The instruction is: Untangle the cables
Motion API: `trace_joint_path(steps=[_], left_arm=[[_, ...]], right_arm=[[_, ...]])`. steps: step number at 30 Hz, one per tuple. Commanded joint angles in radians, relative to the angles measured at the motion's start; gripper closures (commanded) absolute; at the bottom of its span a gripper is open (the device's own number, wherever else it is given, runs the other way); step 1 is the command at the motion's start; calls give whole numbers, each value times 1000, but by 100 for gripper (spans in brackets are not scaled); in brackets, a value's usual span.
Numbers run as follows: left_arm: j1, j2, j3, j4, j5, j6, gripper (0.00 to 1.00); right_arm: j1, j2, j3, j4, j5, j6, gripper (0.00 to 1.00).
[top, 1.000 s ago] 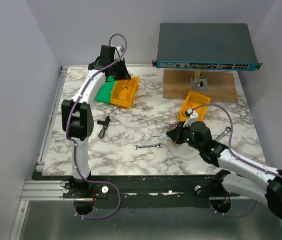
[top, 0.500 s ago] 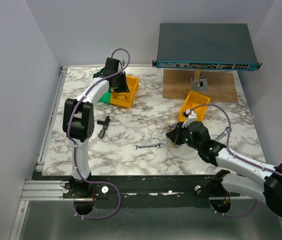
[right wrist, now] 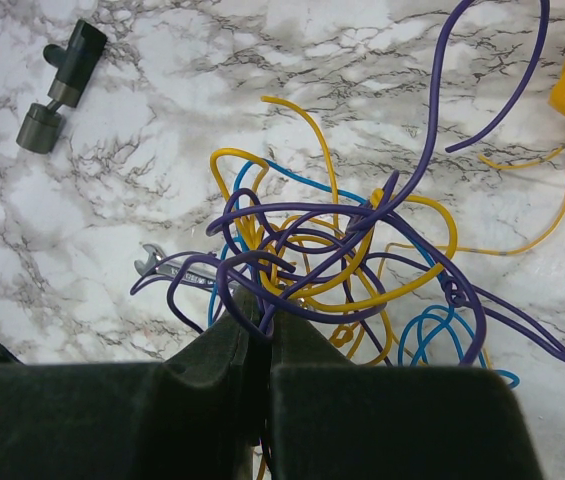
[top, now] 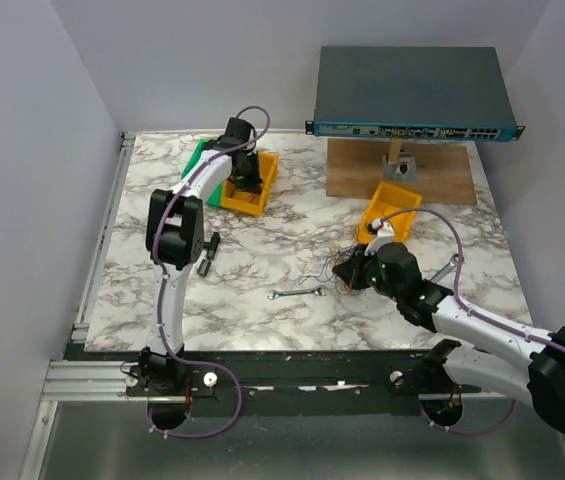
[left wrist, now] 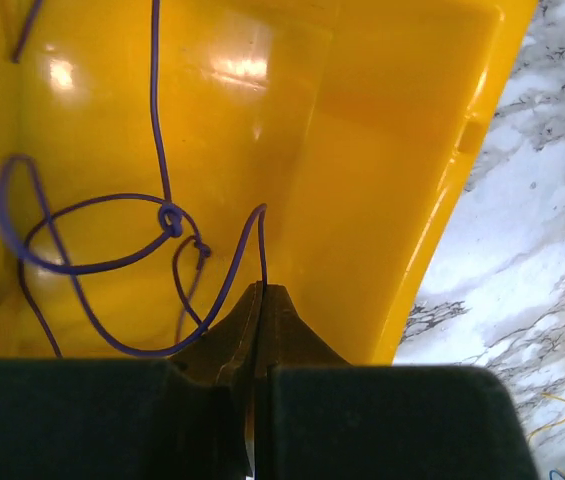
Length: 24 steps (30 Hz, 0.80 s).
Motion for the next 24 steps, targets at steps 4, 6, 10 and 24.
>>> trace_joint_path(steps=[4,6,10,24], left_arm=[[-91,-115,-158,-23,-22,-11,97],[-118,-170,-254,35,-16,-35,97],[-151,-231,-346,99,-27,-69,96],[-150,-249,-143,-66,-140,8,51]], right_arm=[[0,-16,25,-25,8,5,99],[0,-17,26,-28,11,7,99],[-1,-22,29,-36,13,4,99],[-1,-71,27,-71,22,4,99]])
